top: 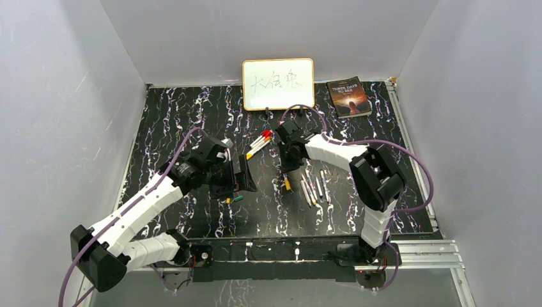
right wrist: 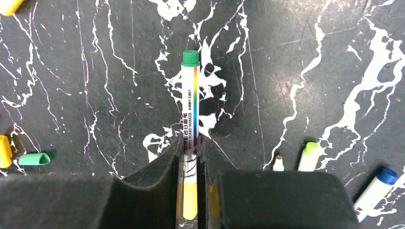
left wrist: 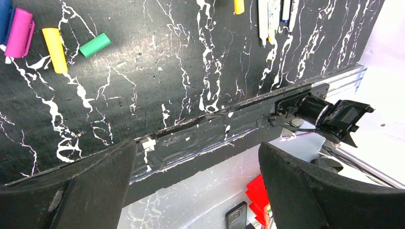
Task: Open the pen caps
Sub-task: Pick up the pen from the center of the board.
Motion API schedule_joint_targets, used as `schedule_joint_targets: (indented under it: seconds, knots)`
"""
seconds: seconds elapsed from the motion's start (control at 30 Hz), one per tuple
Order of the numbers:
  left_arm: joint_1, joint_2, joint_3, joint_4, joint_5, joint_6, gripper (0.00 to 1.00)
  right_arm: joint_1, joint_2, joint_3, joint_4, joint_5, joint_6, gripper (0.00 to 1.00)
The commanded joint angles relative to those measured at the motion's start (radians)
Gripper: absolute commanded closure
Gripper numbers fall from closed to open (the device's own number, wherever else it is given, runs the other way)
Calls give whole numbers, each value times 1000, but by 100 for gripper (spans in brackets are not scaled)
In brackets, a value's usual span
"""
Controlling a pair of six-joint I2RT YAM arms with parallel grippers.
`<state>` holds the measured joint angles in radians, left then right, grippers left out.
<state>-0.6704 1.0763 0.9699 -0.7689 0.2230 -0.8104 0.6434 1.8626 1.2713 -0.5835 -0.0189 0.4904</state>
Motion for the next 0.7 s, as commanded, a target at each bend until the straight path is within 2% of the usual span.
schedule_joint_targets:
  seconds: [0.0, 0.4, 0.67]
  knots:
    - [5, 26, -12, 59, 28, 23, 2, -2, -67, -23, 26, 13, -49, 100]
    - [4, 152, 59, 123, 60, 104, 2, -1, -47, 13, 29, 16, -80, 100]
    - [4, 59, 2, 209, 76, 57, 2, -1, -110, 46, -13, -42, -82, 100]
